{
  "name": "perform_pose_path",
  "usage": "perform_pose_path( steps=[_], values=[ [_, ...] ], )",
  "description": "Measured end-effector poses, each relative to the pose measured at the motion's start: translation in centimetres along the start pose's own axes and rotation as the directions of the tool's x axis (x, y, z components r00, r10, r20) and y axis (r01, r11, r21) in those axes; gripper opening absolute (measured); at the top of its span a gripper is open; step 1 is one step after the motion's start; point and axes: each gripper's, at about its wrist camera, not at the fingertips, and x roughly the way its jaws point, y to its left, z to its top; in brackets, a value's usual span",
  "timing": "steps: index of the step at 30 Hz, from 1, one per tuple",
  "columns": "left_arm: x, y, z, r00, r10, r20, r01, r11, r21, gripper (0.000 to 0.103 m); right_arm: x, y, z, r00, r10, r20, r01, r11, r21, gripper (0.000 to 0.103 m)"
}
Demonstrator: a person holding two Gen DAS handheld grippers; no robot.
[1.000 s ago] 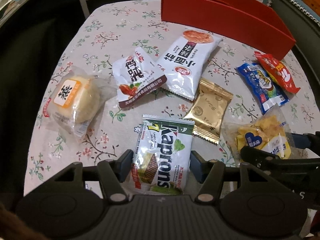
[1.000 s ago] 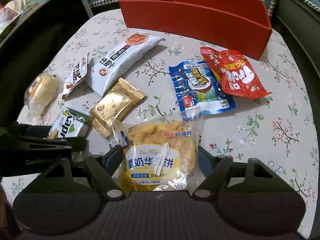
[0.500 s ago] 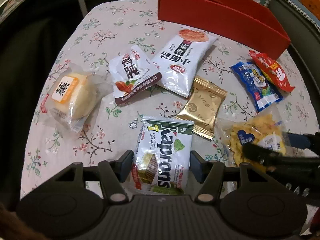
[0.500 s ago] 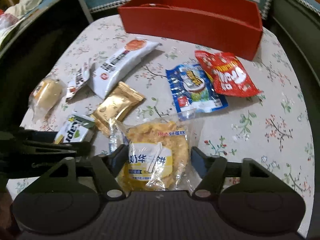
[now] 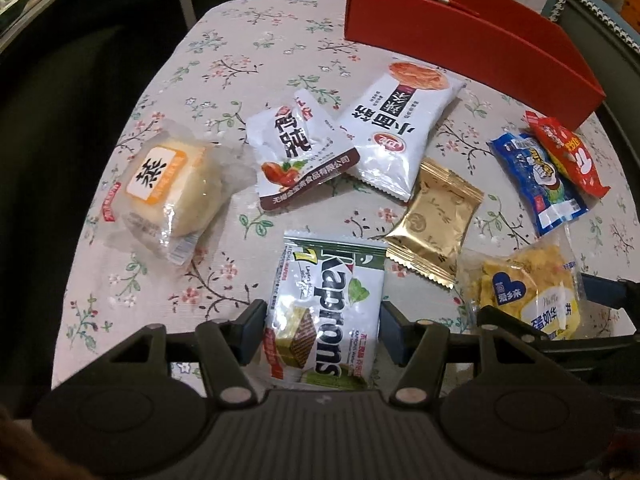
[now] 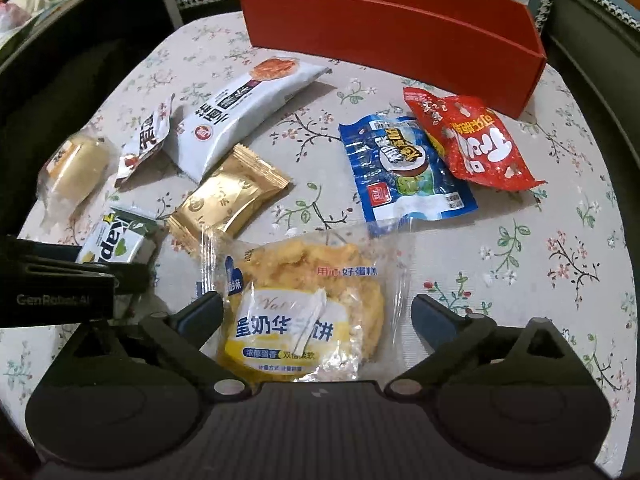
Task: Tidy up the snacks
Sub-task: 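Position the left tool over the Kaprons pack while the right tool approaches the clear waffle bag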
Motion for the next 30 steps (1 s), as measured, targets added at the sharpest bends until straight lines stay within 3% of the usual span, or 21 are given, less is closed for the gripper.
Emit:
perform_pose_path(
  steps=[3, 9, 16, 19, 21, 23, 26, 30],
  values=[
    [-0.2, -0.3, -0.2, 1.000, -0.018, -0.002, 0.018, 1.000, 0.013, 0.088, -0.7, -0.1, 0.0, 1.000, 0.021, 0.005, -0.021, 1.000, -0.007, 0.083],
    [-0.7, -0.9, -0.2, 0.999, -0.042, 0.004, 0.042, 0.999, 0.022, 0.088, -1.5, -0.7, -0.2, 0.998, 0.059, -0.005, -0.059, 0.998, 0.028, 0.077],
    [-1.2, -1.3, 0.0, 0.998, -0.057, 0.021, 0.056, 0.998, 0.035, 0.088, -2.9, -1.2, 0.2, 0.996, 0.089, 0.030, -0.090, 0.995, 0.039, 0.063],
    [-1.0, -1.5, 0.0, 0.998, -0.063, 0.015, 0.062, 0.997, 0.040, 0.088, -2.7, -1.6, 0.2, 0.994, 0.102, 0.025, -0.104, 0.993, 0.053, 0.064],
    [-0.9, -1.5, 0.0, 0.998, -0.058, 0.012, 0.058, 0.998, 0.040, 0.088, -2.5, -1.8, 0.2, 0.996, 0.088, 0.021, -0.089, 0.994, 0.069, 0.069],
    [-0.9, -1.3, 0.1, 0.998, -0.062, 0.012, 0.062, 0.998, 0.034, 0.088, -2.5, -1.8, 0.2, 0.999, 0.038, 0.027, -0.040, 0.998, 0.052, 0.082],
    [-0.9, -1.0, 0.1, 0.998, -0.064, 0.016, 0.064, 0.998, 0.029, 0.088, -3.0, -2.0, 0.4, 0.999, 0.005, 0.035, -0.006, 0.999, 0.037, 0.088],
    [-0.8, -0.8, 0.1, 0.998, -0.067, 0.012, 0.067, 0.998, 0.018, 0.088, -3.2, -2.1, 0.4, 0.998, 0.050, 0.038, -0.052, 0.998, 0.045, 0.092]
  ],
)
